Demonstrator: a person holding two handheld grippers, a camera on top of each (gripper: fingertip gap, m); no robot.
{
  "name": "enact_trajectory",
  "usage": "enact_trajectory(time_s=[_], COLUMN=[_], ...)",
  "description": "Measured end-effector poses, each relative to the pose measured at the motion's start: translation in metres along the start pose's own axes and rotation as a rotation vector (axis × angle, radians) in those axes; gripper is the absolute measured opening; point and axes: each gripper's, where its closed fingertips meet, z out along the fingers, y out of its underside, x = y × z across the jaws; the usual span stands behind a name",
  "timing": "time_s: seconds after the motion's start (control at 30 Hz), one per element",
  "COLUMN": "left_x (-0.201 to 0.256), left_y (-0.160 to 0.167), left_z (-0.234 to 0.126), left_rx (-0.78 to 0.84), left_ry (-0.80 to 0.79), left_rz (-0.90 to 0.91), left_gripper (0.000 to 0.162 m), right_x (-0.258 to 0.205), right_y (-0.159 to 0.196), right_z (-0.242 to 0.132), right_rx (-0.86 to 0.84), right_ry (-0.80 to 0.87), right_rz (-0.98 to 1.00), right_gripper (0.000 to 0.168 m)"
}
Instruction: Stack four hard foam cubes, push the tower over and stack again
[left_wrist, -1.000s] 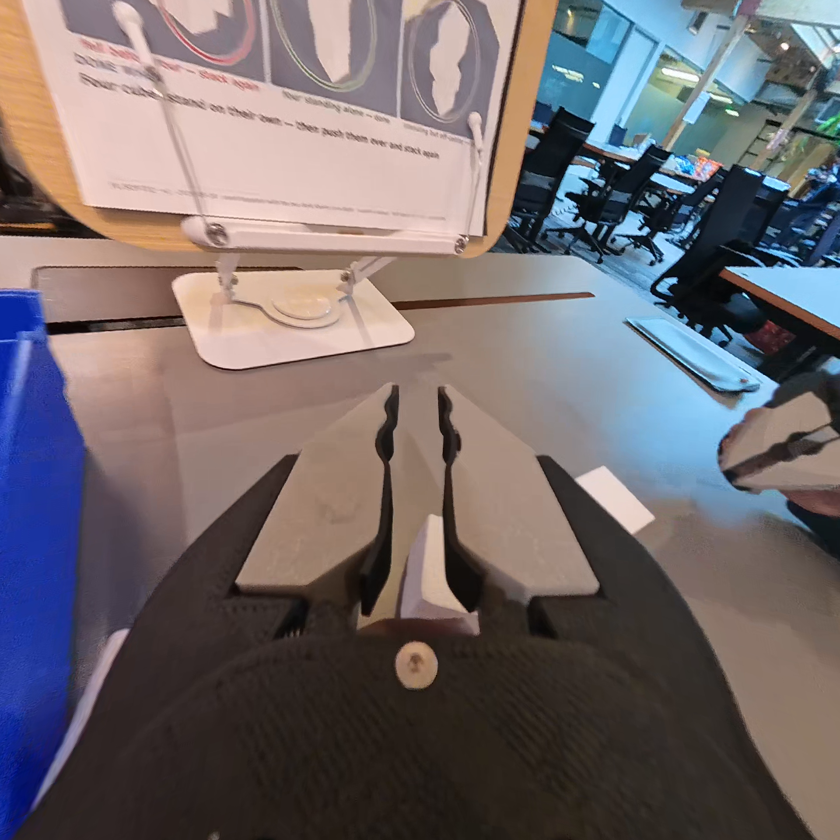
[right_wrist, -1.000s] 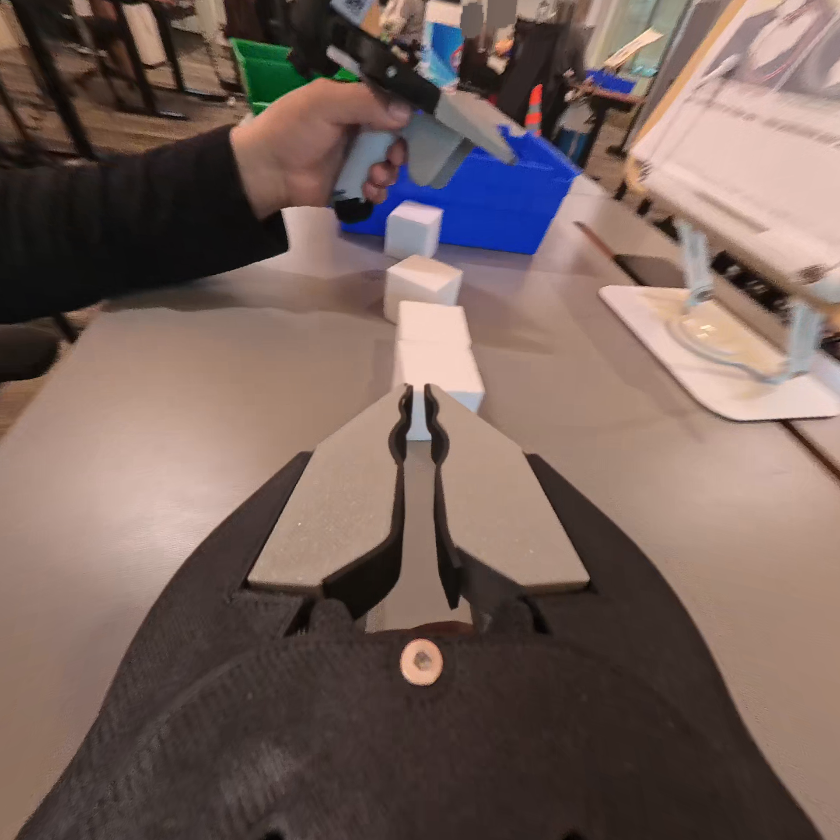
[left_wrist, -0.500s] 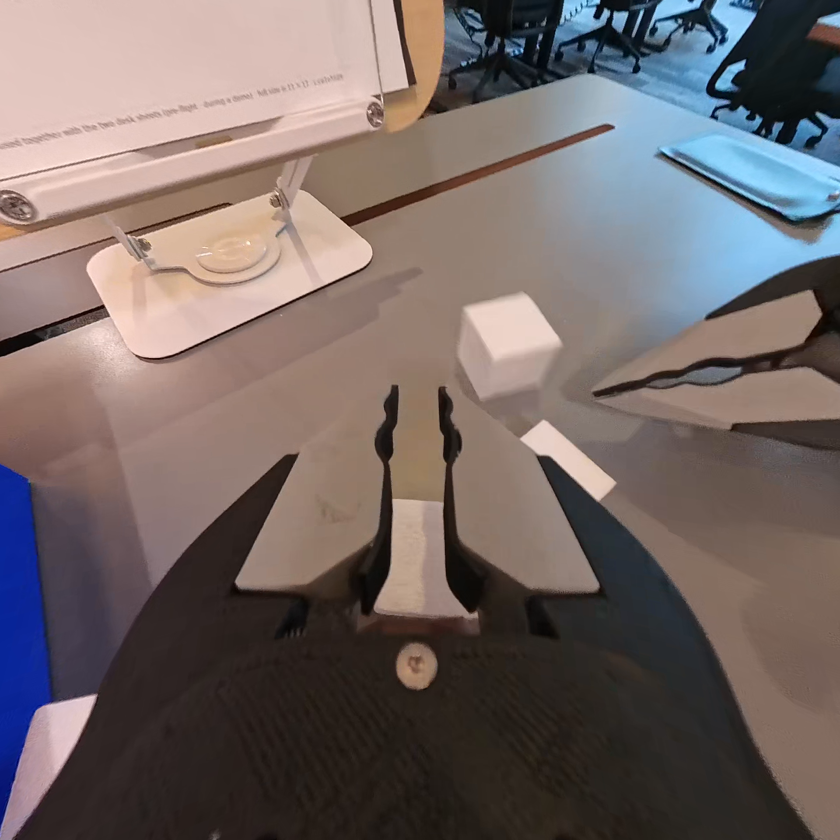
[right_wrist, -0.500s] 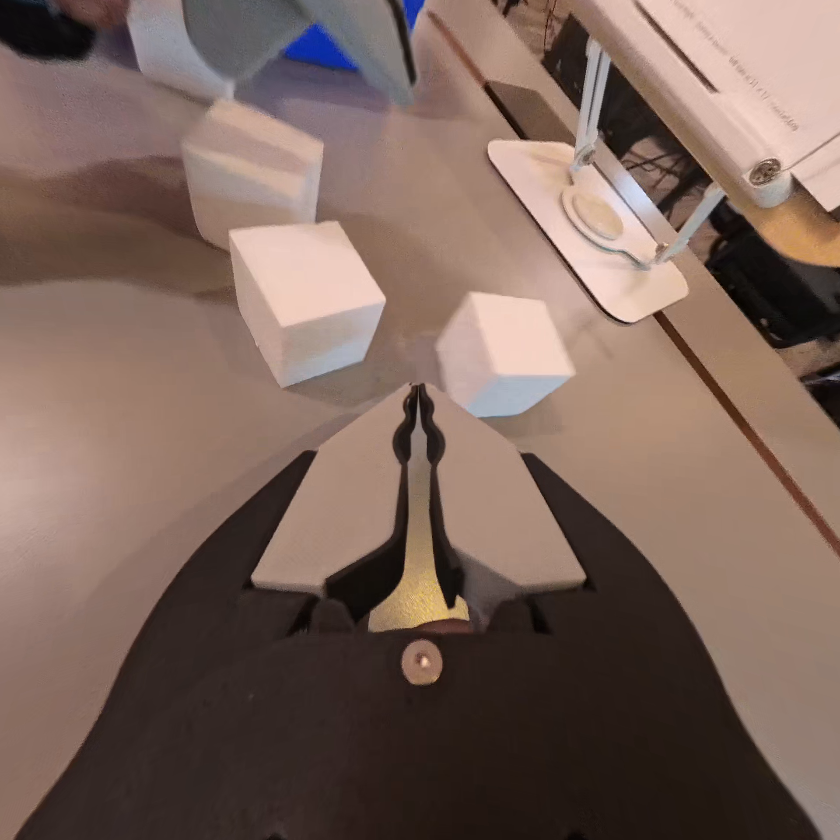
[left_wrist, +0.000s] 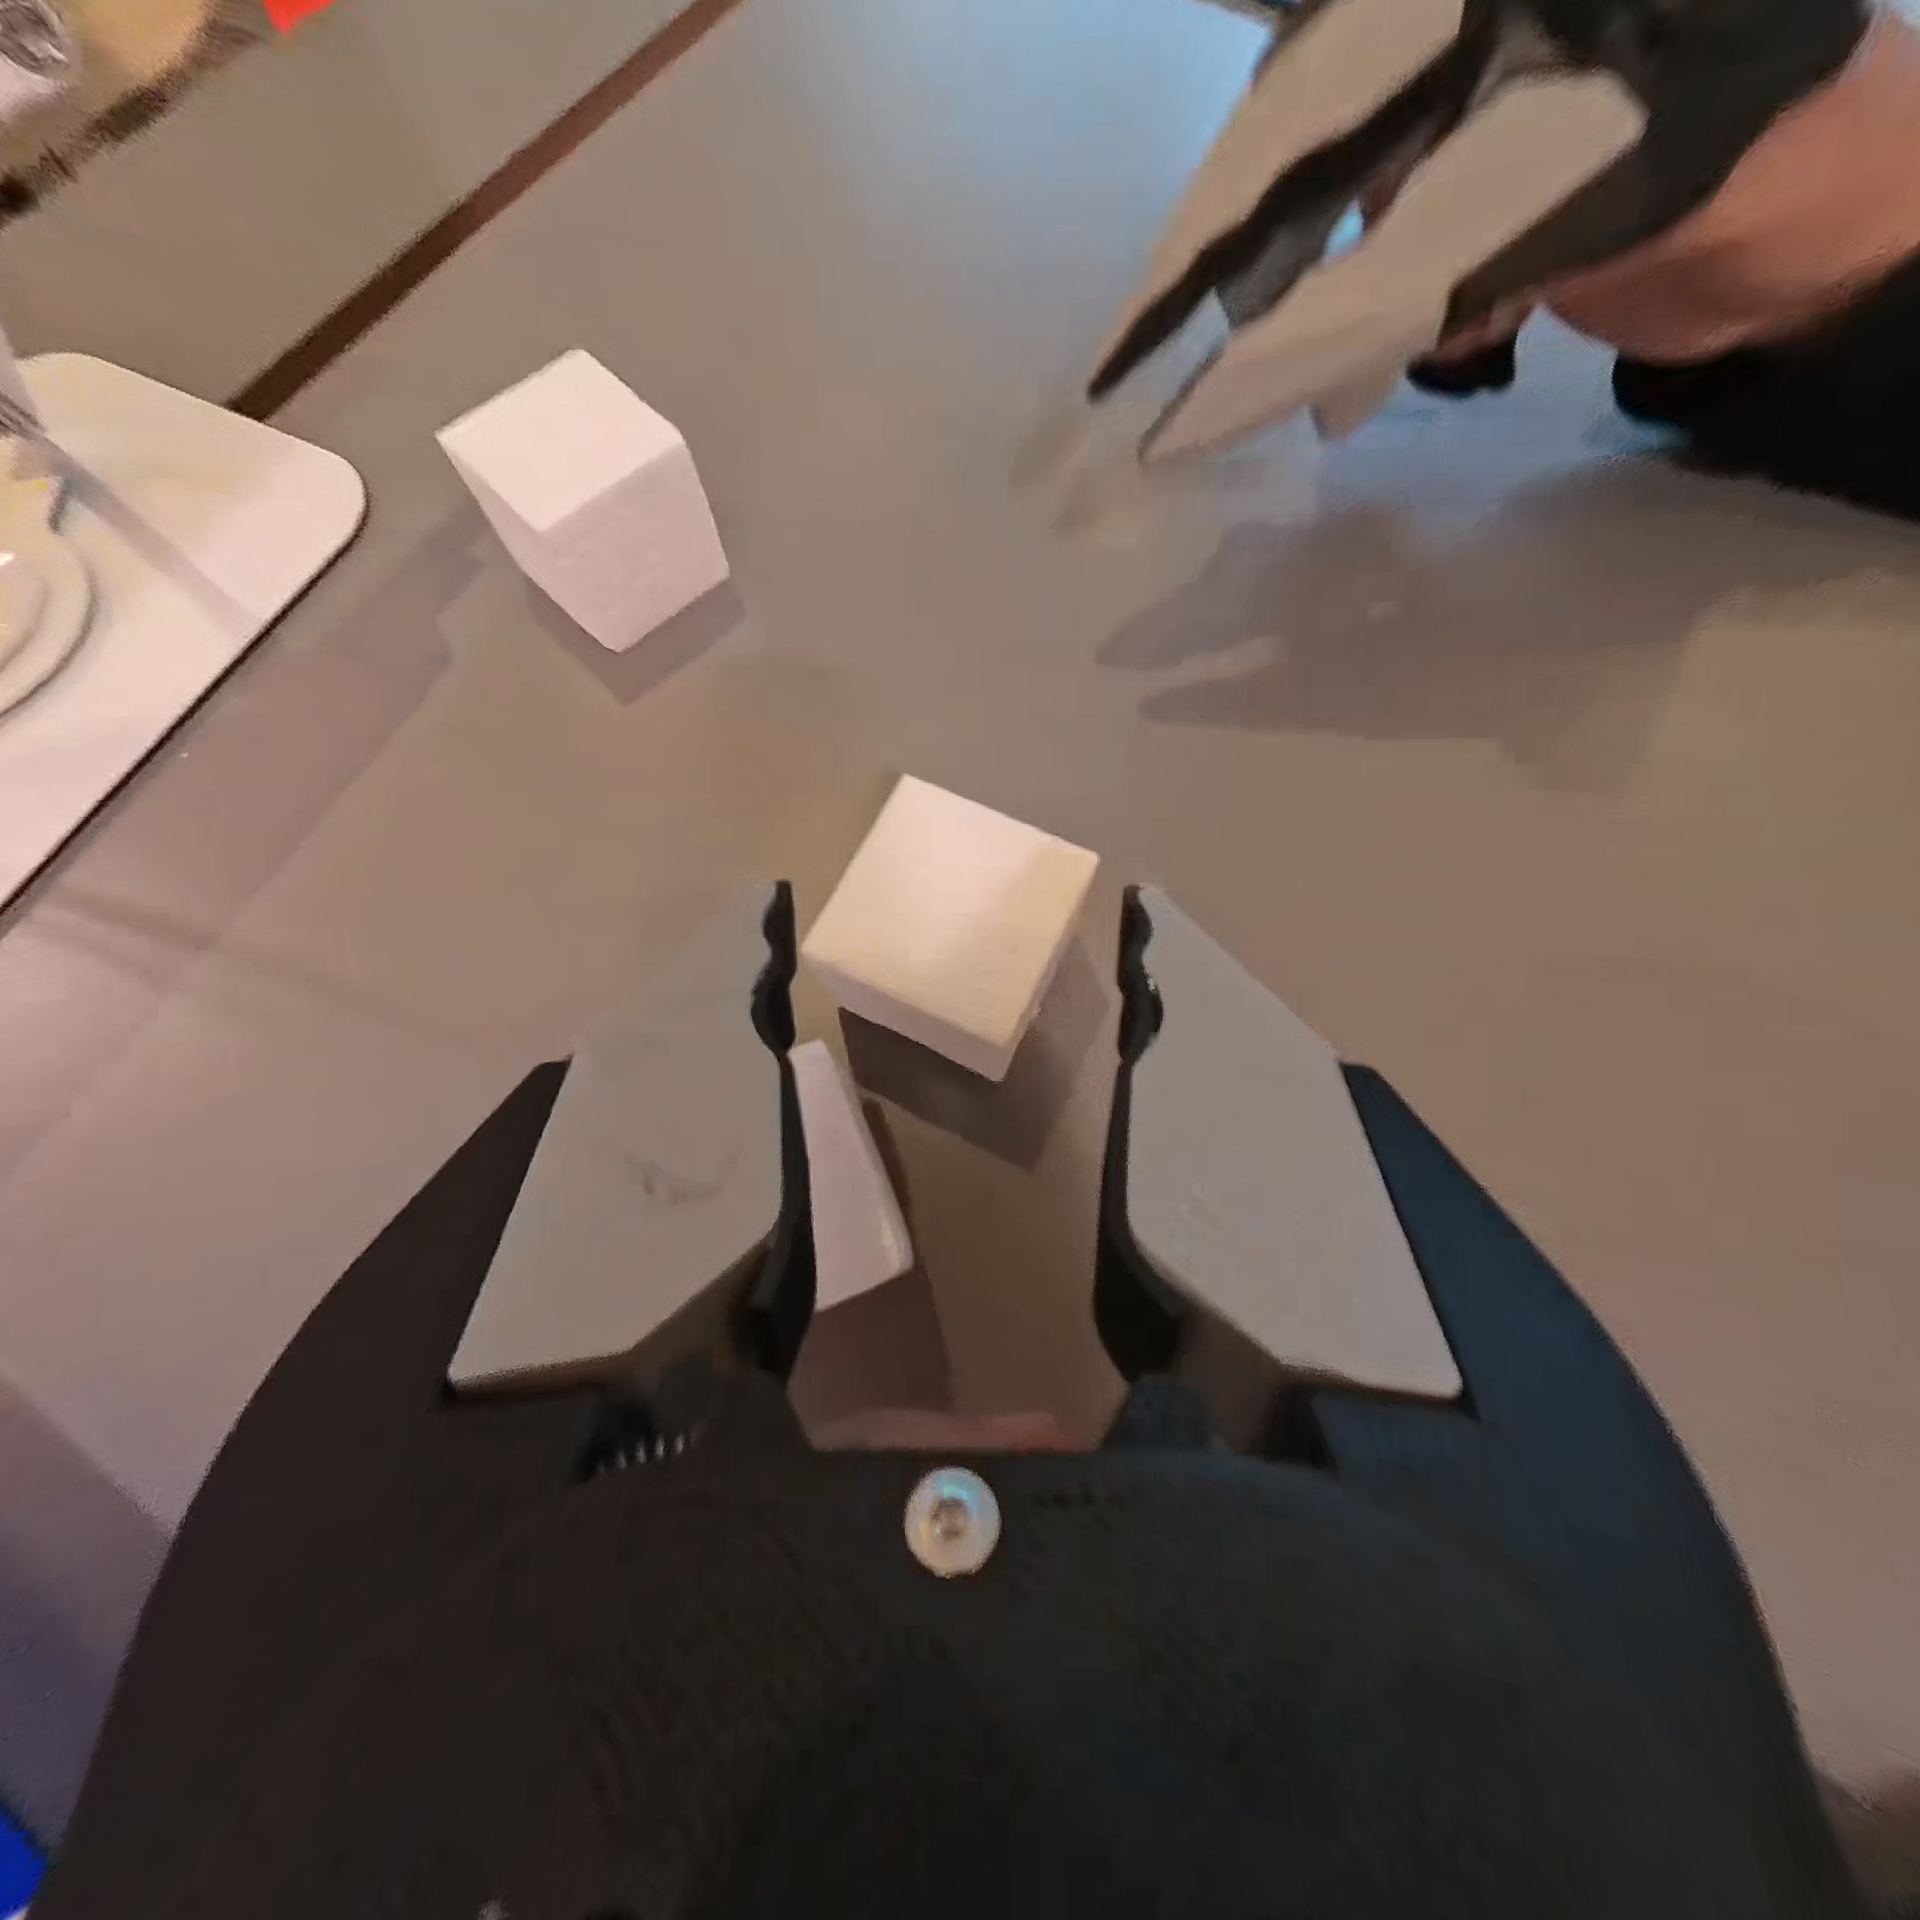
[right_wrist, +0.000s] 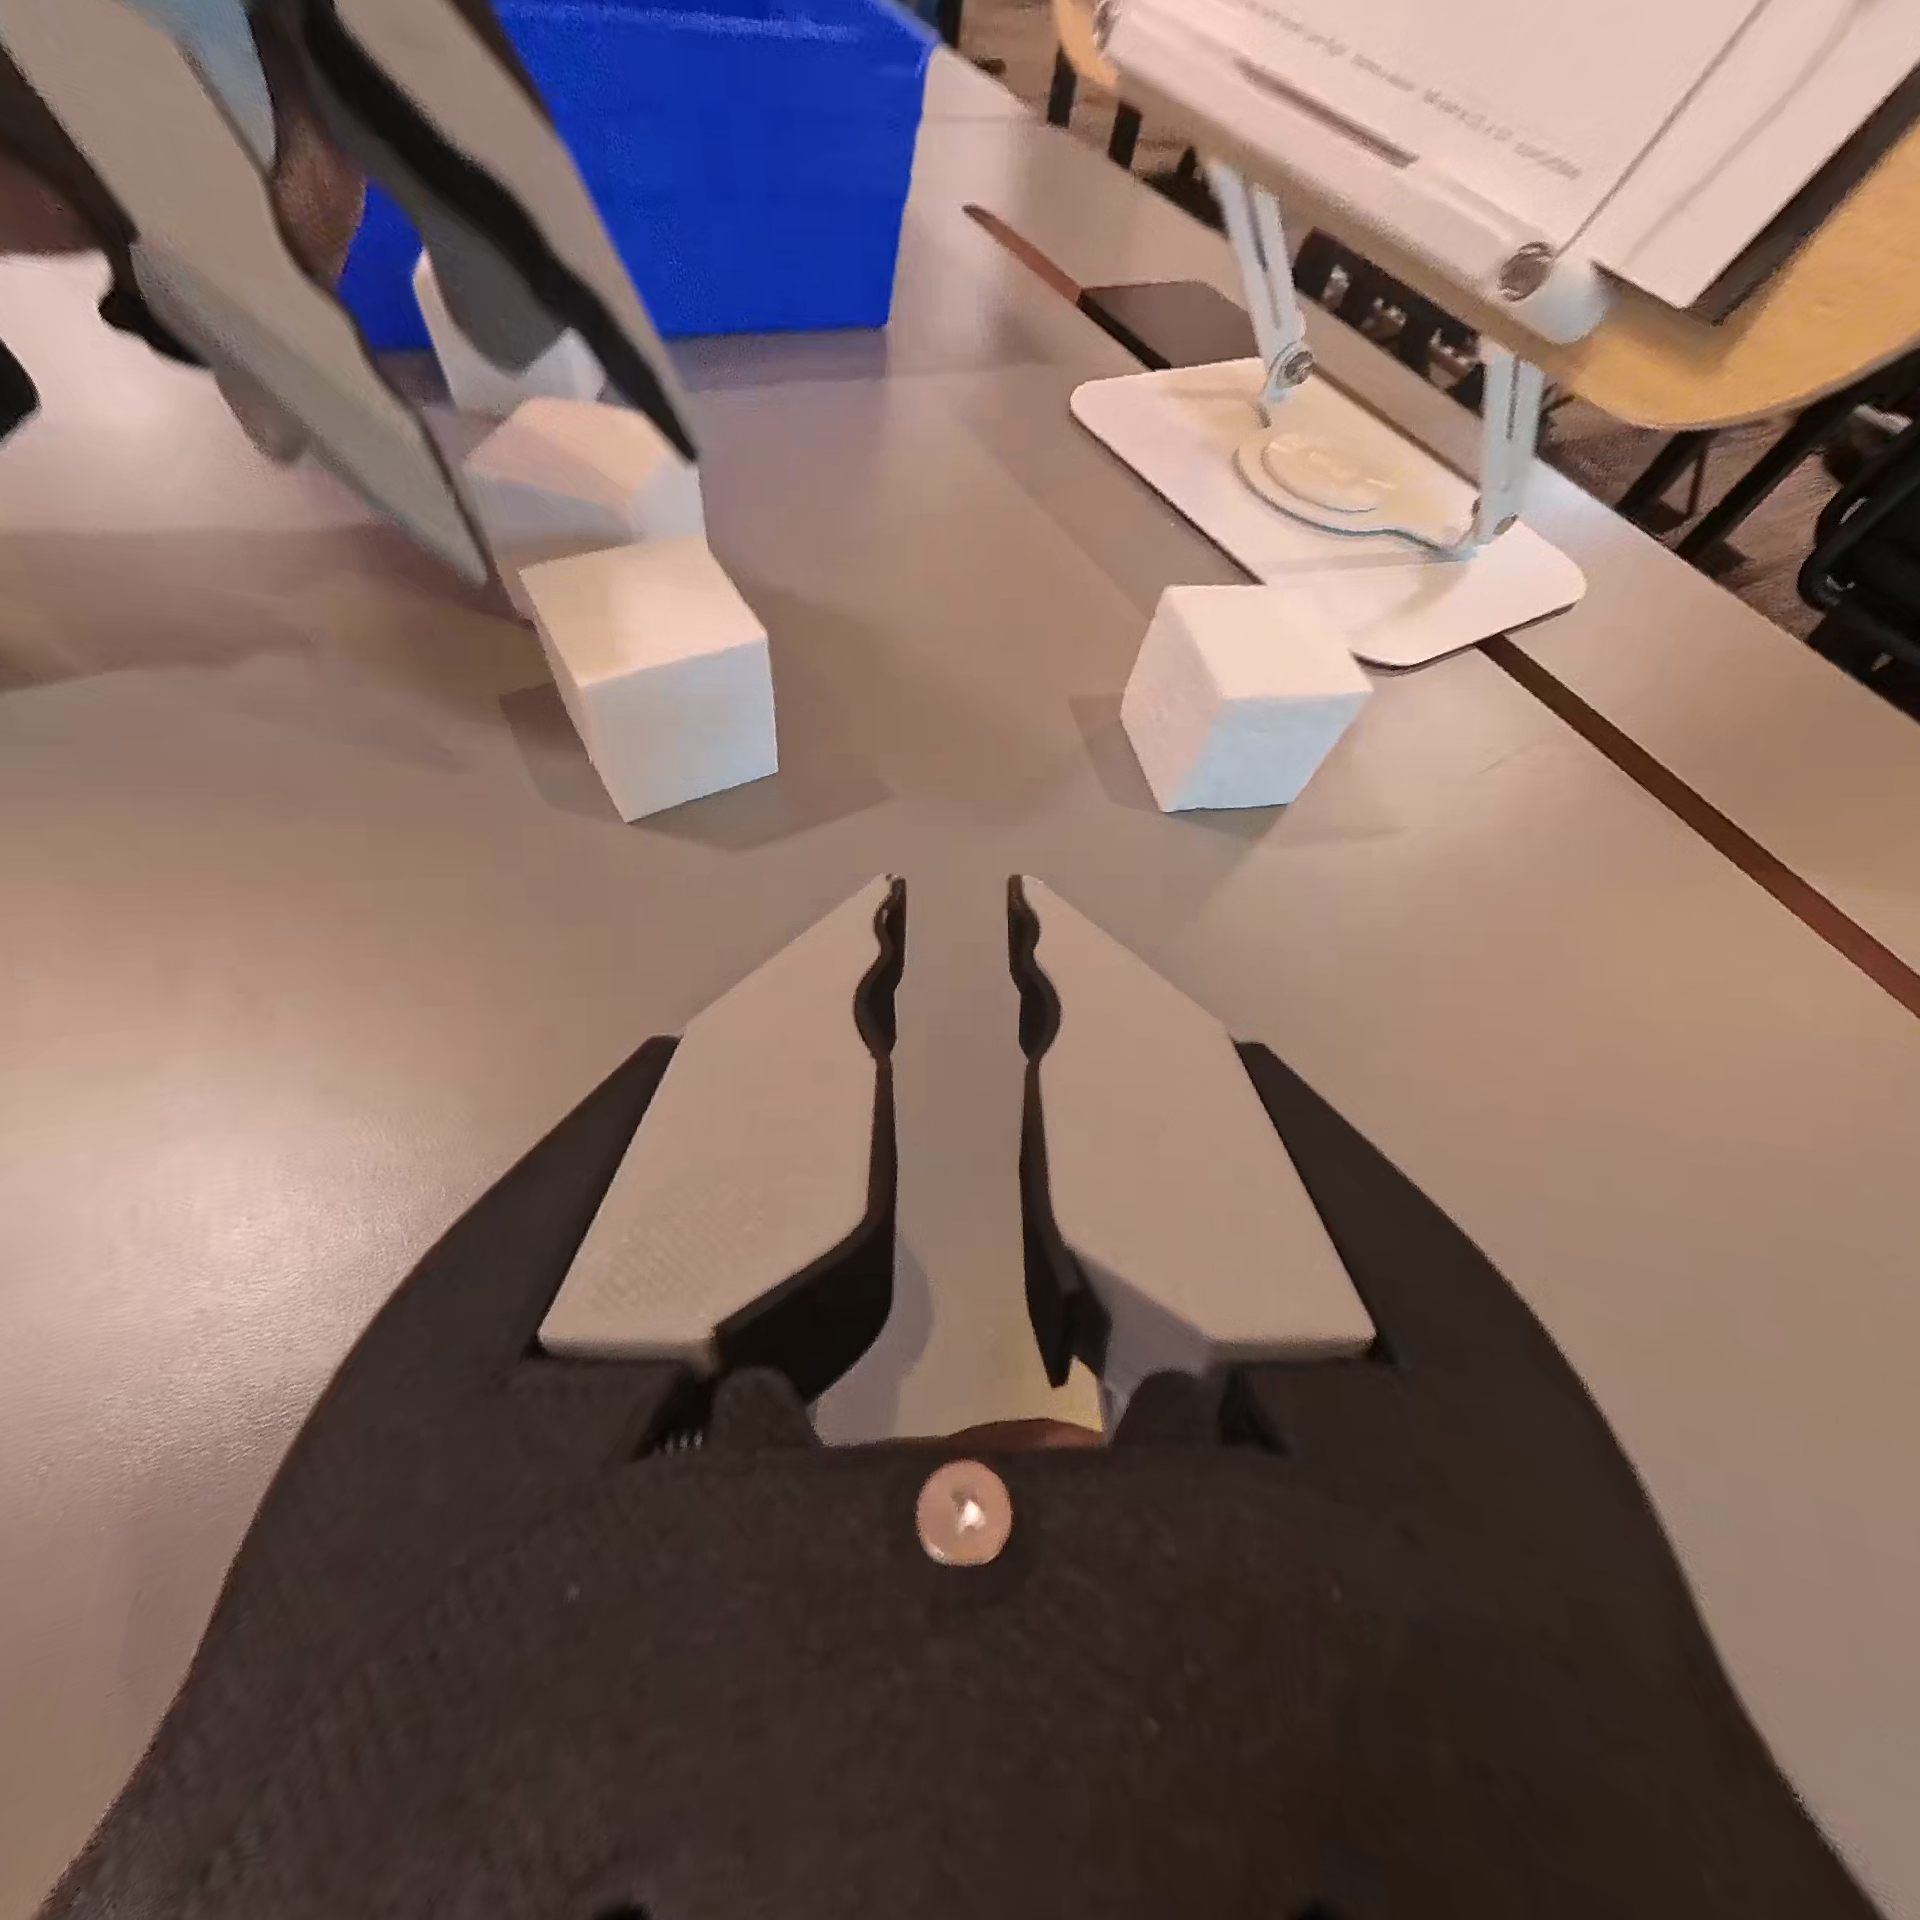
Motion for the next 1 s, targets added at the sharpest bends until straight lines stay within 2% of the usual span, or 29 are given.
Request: enact_trajectory(time_s=[0.07,0.23,0.4,0.5,0.6,0.77,0.9,1.0], left_x=[0.0,0.008,0.028,0.038,0.047,0.041,0.012,-0.002], left_y=[0.009,0.01,-0.013,-0.023,-0.03,-0.04,-0.041,-0.038], left_z=[0.002,0.021,0.051,0.07,0.077,0.061,0.029,0.005], left_rx=[-0.052,-0.103,-0.091,-0.089,-0.083,-0.006,0.055,0.112], left_ry=[-0.006,-0.005,-0.038,-0.096,-0.12,-0.102,-0.159,-0.137], left_rz=[0.002,0.025,0.088,0.151,0.195,0.127,0.049,-0.04], left_gripper=[0.059,0.04,0.039,0.048,0.045,0.049,0.052,0.056], right_x=[0.006,0.018,0.016,0.013,0.012,0.013,0.013,0.014], right_y=[-0.006,-0.015,-0.015,-0.014,-0.013,-0.013,-0.015,-0.017], right_z=[-0.007,-0.018,-0.016,-0.014,-0.013,-0.014,-0.016,-0.018], right_rx=[0.038,0.092,0.085,0.071,0.067,0.076,0.092,0.1], right_ry=[-0.006,0.007,0.007,0.008,0.009,0.001,-0.012,-0.01], right_rz=[0.04,0.09,0.085,0.067,0.061,0.077,0.096,0.1], right_gripper=[0.017,0.017,0.017,0.017,0.017,0.017,0.018,0.018])
